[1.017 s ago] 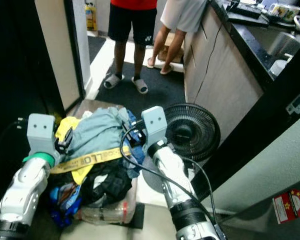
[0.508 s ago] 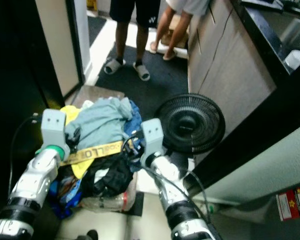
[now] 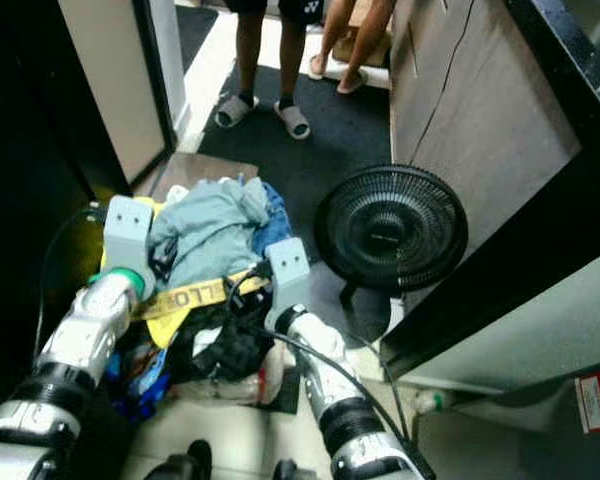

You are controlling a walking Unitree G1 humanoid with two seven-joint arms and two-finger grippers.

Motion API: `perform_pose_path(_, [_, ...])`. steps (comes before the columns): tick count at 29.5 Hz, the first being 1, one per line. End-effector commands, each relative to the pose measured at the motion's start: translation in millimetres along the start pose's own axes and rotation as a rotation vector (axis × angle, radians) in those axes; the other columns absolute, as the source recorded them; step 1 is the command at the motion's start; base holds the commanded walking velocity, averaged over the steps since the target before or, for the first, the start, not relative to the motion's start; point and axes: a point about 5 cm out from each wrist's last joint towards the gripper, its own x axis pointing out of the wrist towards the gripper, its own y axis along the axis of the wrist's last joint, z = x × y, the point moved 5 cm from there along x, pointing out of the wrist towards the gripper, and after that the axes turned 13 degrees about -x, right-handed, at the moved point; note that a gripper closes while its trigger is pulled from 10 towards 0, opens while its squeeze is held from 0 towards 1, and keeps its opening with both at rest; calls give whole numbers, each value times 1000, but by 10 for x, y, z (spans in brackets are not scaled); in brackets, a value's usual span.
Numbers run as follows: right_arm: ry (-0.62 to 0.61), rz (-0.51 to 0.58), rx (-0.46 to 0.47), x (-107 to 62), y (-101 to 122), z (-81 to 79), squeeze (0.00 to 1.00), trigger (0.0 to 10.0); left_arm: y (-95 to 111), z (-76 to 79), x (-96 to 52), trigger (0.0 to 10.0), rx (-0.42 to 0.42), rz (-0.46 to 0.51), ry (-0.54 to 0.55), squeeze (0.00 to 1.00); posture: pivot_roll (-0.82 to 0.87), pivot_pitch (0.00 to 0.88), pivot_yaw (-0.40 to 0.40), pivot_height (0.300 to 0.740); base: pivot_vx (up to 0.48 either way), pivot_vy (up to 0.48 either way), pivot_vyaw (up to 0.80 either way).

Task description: Clothes washing

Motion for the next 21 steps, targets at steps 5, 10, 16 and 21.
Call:
perform_pose_path(5, [9, -75, 7, -73, -245, -72, 0, 10000, -187, -38, -47, 10000, 2, -50, 3, 0, 113, 318, 20, 740, 0, 0, 0])
perform_pose_path(10, [12, -74, -5, -49, -223, -63, 0, 0, -213, -155, -80, 10000, 1, -52, 42, 0, 127, 312, 9, 740, 0, 0, 0])
perform_pose_path(16, [22, -62, -10, -28, -184, -58, 0, 0, -220, -185, -81, 10000, -3, -50, 54, 0, 127, 305, 6, 740, 0, 0, 0])
perform_pose_path(21, [25, -20, -34, 3, -73, -20, 0, 0, -228, -186, -75, 10000, -7, -48, 56, 0, 123, 296, 2, 740, 0, 0, 0])
